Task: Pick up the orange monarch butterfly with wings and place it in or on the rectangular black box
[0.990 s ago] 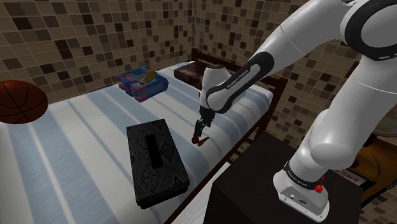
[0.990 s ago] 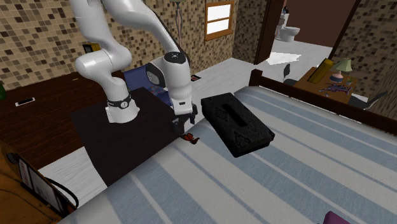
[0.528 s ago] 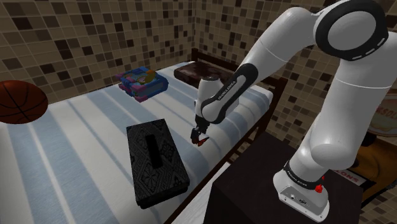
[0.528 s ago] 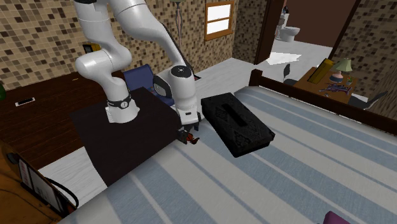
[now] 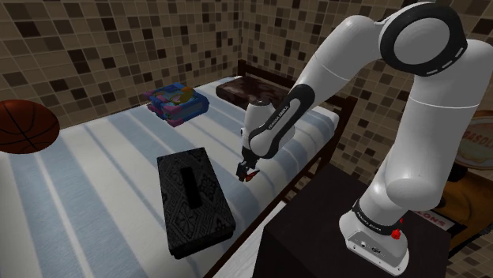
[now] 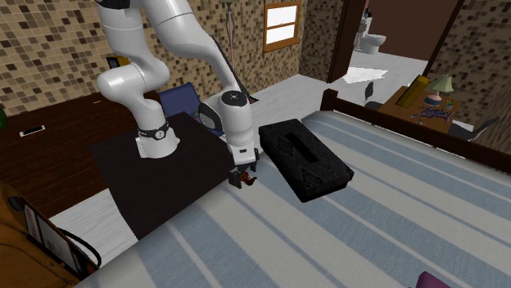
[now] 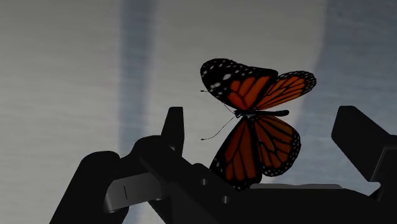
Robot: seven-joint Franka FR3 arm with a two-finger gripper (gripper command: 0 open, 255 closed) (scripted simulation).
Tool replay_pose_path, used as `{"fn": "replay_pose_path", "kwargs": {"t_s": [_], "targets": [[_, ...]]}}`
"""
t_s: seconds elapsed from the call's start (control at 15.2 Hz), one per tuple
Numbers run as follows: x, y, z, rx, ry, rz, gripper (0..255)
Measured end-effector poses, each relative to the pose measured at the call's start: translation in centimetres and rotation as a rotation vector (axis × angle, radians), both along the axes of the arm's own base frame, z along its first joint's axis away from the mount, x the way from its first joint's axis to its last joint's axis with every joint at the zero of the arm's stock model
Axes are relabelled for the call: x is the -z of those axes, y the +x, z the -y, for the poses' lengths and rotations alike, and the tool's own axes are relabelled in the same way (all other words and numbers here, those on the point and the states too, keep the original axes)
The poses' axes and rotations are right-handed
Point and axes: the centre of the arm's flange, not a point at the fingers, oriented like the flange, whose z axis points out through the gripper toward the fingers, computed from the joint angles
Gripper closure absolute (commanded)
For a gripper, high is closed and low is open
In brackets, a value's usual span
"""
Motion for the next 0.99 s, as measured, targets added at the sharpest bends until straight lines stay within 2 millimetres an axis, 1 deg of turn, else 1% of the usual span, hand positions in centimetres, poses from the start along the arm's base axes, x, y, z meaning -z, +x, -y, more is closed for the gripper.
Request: {"fn": "replay_pose_path", "kwargs": {"t_s": [0.07,0.13,0.79,0.99], "targets": [[0.0,0.0,0.0,0.0,0.0,0.0,0],[0.0,0.0,0.0,0.0,0.0,0.0,255],[-0.2,0.1,-0.2,-0.004,0.002,0.005,255],[-1.2,0.1,-0.1,-0.001,0.001,0.003,255]]}}
